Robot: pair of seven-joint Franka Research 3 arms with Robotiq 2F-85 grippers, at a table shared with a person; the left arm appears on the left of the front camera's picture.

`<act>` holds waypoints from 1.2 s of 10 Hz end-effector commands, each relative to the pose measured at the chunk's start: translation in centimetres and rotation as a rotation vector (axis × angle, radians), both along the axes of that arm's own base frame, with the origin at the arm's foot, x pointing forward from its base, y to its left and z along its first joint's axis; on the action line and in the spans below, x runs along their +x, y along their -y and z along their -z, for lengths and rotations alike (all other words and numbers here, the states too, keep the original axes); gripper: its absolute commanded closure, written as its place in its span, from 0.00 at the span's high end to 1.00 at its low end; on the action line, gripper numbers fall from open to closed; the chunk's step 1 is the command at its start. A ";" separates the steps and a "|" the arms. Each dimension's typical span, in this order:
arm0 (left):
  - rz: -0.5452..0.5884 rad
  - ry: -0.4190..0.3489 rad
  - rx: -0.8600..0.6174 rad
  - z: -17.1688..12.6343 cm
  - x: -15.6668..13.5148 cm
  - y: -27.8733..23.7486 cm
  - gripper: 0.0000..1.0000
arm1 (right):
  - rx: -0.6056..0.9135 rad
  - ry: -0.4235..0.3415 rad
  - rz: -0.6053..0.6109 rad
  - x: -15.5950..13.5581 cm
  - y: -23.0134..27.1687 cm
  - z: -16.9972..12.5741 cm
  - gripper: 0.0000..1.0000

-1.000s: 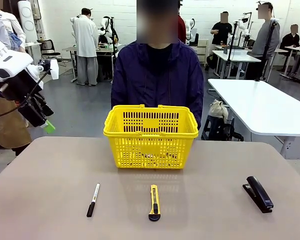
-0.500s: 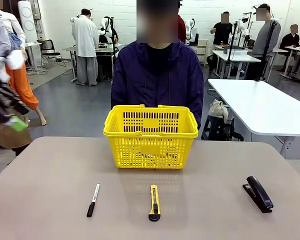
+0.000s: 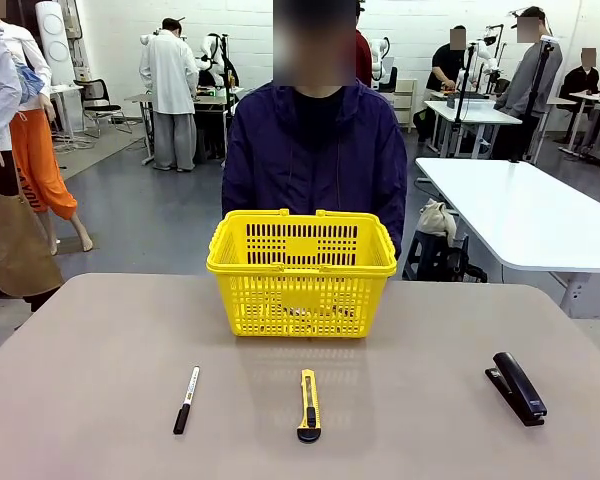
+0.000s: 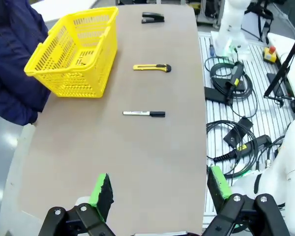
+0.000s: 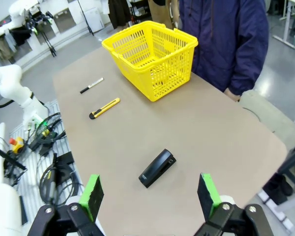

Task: Place the items the person wants into the basket.
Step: Pick up the item the person points to and place it in the Market Basket.

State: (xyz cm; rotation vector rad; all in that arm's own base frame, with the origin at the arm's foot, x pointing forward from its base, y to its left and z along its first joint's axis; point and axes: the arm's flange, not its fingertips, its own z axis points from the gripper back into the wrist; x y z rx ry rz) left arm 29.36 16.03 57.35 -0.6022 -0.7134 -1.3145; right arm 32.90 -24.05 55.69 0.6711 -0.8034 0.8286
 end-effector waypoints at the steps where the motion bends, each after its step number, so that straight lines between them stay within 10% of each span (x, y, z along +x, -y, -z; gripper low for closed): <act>1: -0.040 -0.011 -0.059 0.5 1.4 -1.6 1.00 | 0.023 0.034 -0.007 0.2 0.0 0.0 1.00; 12: -0.112 -0.020 -0.085 0.7 2.0 -2.8 1.00 | 0.023 0.034 -0.007 0.2 0.0 0.0 1.00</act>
